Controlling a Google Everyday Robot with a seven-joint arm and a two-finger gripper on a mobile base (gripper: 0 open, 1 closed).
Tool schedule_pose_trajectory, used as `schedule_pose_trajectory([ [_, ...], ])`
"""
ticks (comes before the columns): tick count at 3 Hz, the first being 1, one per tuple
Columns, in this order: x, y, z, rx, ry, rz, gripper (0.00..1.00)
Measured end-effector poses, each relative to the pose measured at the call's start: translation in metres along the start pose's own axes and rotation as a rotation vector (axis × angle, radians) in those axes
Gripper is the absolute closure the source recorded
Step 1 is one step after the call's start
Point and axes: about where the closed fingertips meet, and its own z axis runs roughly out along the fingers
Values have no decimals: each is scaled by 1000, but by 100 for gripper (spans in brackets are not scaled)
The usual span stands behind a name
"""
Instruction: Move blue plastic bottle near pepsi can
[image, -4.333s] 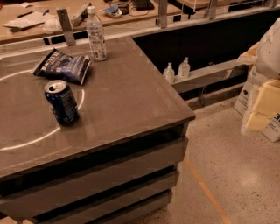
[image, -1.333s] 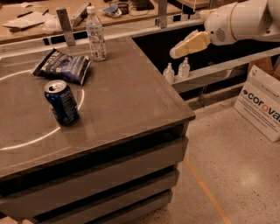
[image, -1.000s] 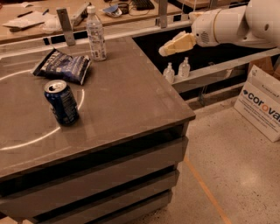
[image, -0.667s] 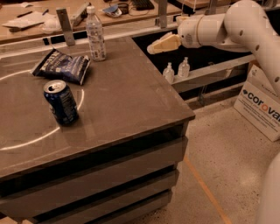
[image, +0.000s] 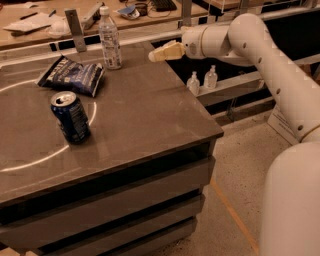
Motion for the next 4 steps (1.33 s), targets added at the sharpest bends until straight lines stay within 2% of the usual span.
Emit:
schedule_pose_trajectory([
  [1, 0, 14, 39, -66, -44, 33, 0],
  [2, -7, 31, 72, -139, -81, 31, 0],
  [3, -19, 48, 118, -209, -99, -19, 0],
  [4, -30, 56, 147, -235, -101, -58, 0],
])
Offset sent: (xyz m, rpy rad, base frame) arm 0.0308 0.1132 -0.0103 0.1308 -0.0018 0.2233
